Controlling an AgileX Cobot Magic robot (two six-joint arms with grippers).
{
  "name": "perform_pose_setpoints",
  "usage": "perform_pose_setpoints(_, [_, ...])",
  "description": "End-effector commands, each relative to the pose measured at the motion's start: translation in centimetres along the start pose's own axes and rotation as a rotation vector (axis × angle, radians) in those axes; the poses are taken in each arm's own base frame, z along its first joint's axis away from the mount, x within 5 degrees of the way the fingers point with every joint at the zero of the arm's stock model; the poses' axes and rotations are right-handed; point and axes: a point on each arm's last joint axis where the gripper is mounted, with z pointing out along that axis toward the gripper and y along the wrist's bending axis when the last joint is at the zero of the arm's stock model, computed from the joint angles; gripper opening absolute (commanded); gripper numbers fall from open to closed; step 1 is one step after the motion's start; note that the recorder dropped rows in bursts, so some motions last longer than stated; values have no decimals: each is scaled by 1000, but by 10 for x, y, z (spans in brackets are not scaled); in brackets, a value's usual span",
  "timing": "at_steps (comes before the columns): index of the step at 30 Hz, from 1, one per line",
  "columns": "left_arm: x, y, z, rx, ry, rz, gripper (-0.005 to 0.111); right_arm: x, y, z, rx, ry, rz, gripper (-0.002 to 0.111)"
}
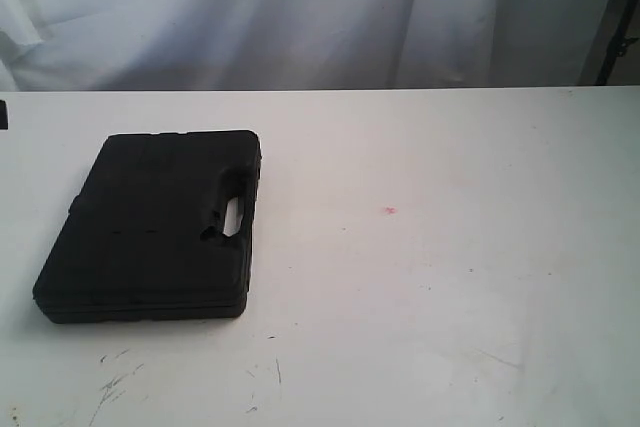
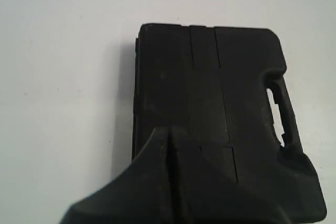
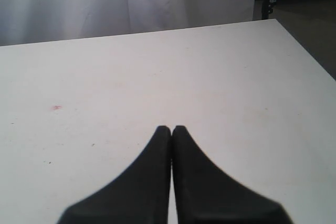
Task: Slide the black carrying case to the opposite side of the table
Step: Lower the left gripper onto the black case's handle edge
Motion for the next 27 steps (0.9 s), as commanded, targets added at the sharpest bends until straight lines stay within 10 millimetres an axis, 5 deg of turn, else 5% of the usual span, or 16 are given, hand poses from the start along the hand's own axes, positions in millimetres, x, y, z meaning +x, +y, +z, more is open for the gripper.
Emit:
perform_pose_setpoints(1, [-16,-7,8,33,117,-36,0,0,0,0,-1,-10,-2,0])
perform_pose_setpoints(13, [-50,-37,53,111,290,-64,0,0,0,0,-1,-10,-2,0])
perform_pose_setpoints(23, [-43,-121,115,31,448,70,1,0,0,0,-1,-10,-2,0])
perform_pose_setpoints(27, [-35,-156,137,69,474,134,20,0,0,0,-1,-10,-2,0])
